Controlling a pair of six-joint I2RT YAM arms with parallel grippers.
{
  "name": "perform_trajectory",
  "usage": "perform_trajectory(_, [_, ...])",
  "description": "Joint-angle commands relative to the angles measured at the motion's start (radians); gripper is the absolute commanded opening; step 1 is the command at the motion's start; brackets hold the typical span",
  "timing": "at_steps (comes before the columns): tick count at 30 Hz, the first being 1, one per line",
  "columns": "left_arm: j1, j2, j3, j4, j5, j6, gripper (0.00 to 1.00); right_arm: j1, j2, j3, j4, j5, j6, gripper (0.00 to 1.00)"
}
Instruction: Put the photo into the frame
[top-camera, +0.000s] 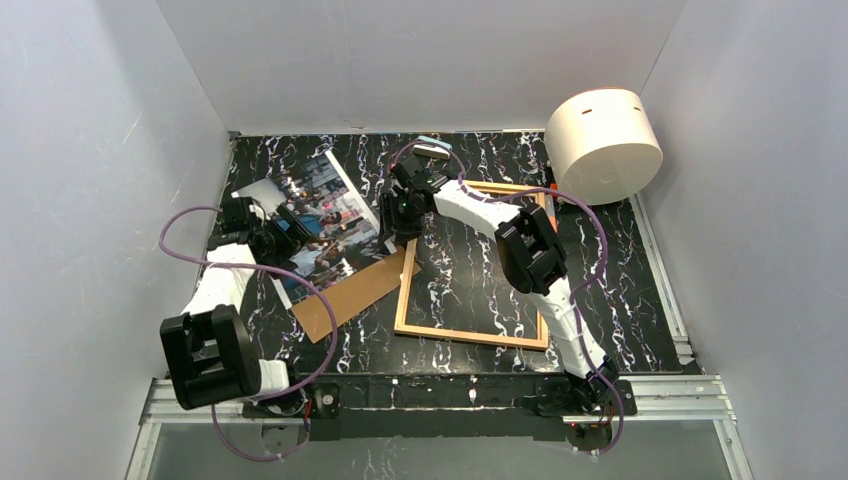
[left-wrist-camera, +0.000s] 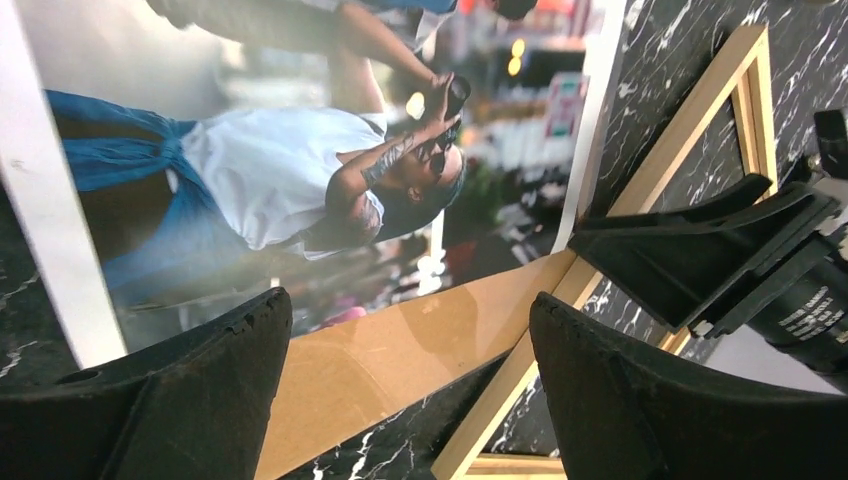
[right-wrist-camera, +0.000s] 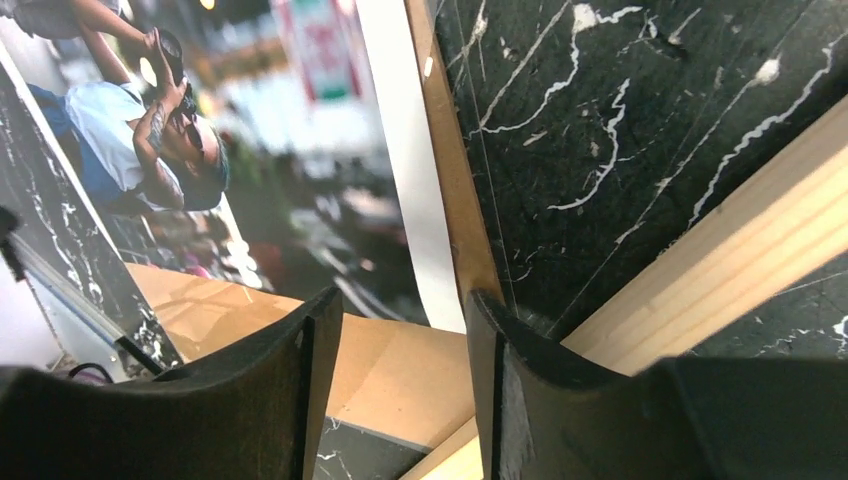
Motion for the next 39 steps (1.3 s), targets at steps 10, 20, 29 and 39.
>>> perform_trajectory(10, [0.004,0.224,-0.021,-0.187,-0.233,-0.013,0.86,-0.012,-0.019,-0.036,-0.146,0.226,-0.027,0.66])
perform_trajectory(20, [0.004,0.223,0.086,-0.179,-0.143,0.063,0.86,-0.016,0.016,-0.056,-0.116,-0.008,-0.019,0.66])
perform_trajectory(29, [0.004,0.233,0.126,-0.143,-0.053,0.109,0.84,-0.018,-0.118,-0.268,-0.010,-0.257,0.049,0.63])
perform_trajectory(39, [0.003,0.243,0.017,-0.176,-0.172,0.103,0.77,-0.020,-0.189,-0.349,0.078,-0.307,0.089,0.49])
